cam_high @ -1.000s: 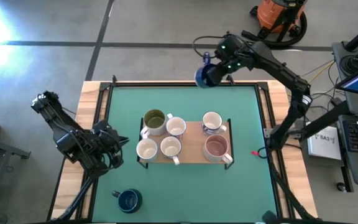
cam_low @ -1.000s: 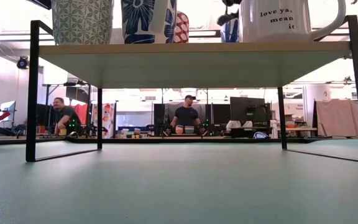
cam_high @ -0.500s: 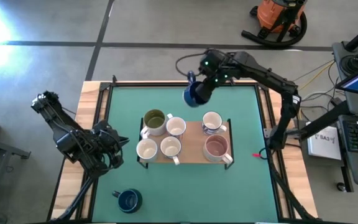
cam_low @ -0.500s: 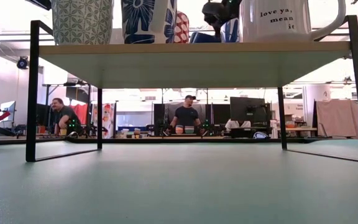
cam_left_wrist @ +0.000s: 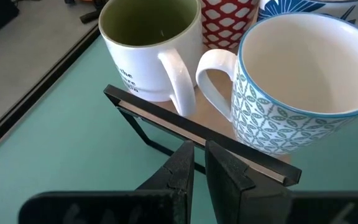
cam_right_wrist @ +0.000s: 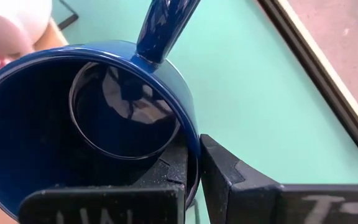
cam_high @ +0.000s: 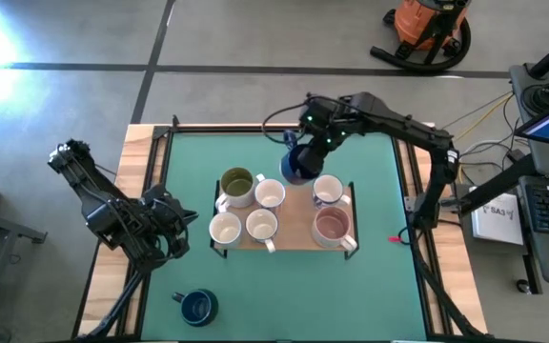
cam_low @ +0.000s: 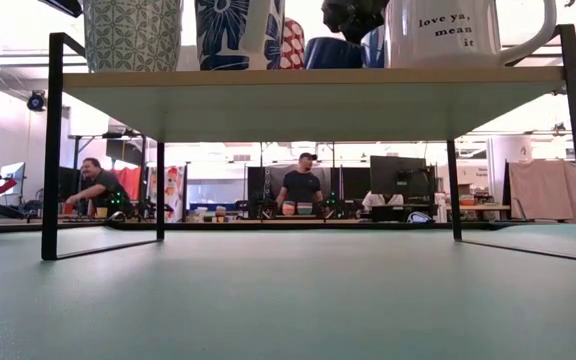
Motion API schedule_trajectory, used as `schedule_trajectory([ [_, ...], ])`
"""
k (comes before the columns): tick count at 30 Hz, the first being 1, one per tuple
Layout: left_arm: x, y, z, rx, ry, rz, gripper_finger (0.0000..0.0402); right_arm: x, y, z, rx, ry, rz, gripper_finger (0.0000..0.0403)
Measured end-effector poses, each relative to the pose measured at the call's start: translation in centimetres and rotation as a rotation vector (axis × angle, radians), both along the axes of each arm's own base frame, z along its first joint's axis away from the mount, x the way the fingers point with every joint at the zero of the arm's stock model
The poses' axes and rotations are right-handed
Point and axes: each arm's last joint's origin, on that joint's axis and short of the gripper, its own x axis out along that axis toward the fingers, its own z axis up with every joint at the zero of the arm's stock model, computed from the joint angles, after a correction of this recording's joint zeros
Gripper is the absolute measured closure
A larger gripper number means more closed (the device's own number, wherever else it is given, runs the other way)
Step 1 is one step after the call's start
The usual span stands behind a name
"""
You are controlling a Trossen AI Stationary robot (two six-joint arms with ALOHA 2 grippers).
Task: Place coffee mugs
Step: Put the right blue mug on the shelf
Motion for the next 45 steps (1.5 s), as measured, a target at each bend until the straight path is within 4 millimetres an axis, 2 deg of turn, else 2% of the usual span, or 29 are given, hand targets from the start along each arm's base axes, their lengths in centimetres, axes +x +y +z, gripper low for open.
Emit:
schedule_trajectory([
  [7,0.0,0.0,0.0,0.000,0.001,0.000,0.0379,0.1,1.1,-0.1,0.008,0.023,0.021,0.0390],
  [23,0.0,0.0,0.0,0.000,0.001,0.000,0.0379,0.4,1.9,0.0,0.024,0.023,0.088,0.0390],
  [35,0.0,0.0,0.0,-0.013,0.015,-0.006,0.0379,0.7,1.9,0.0,0.013,0.000,0.099,0.0390],
  [45,0.0,0.0,-0.1,-0.018,0.020,-0.008,0.0379,0.3,2.1,-0.2,0.072,0.033,0.119,0.0390],
])
